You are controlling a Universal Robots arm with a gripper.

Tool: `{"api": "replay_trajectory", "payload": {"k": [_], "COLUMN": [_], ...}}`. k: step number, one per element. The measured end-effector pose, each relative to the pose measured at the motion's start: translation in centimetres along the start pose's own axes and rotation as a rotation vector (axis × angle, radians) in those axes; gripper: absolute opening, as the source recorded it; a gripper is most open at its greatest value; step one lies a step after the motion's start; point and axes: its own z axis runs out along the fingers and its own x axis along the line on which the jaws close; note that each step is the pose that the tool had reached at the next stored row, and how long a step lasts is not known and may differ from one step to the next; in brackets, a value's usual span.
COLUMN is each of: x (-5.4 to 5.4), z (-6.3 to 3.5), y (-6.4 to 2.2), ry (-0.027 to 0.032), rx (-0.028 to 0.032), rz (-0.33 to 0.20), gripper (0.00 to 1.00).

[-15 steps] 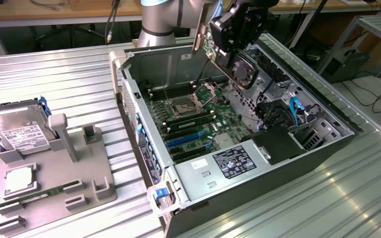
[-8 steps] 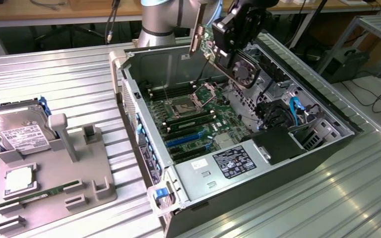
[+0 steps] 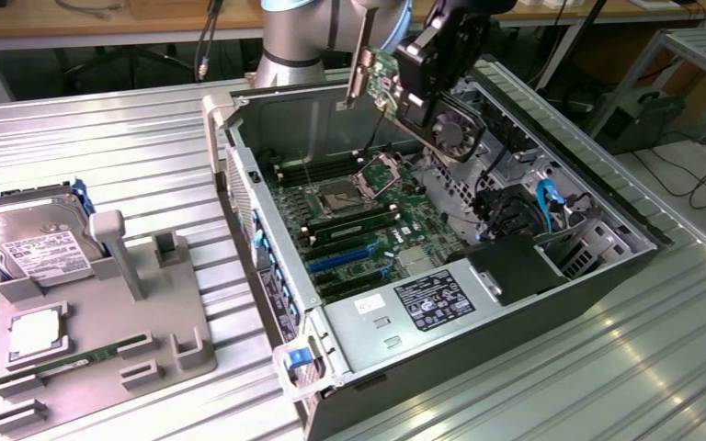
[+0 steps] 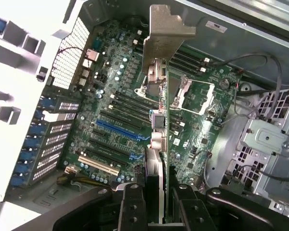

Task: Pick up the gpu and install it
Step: 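Insert the gpu into the slot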

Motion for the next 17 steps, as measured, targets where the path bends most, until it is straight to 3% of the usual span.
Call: {"api": "replay_trajectory", "payload": {"k": [9, 17], "x": [0.00, 0.00], "z": [0.00, 0.00], "y": [0.00, 0.00], "ry": [0.0040, 0.0097], "rx": [-0.0007, -0.0016], "rz": [-0.101, -0.243], "gripper": [0.27, 0.27]}}
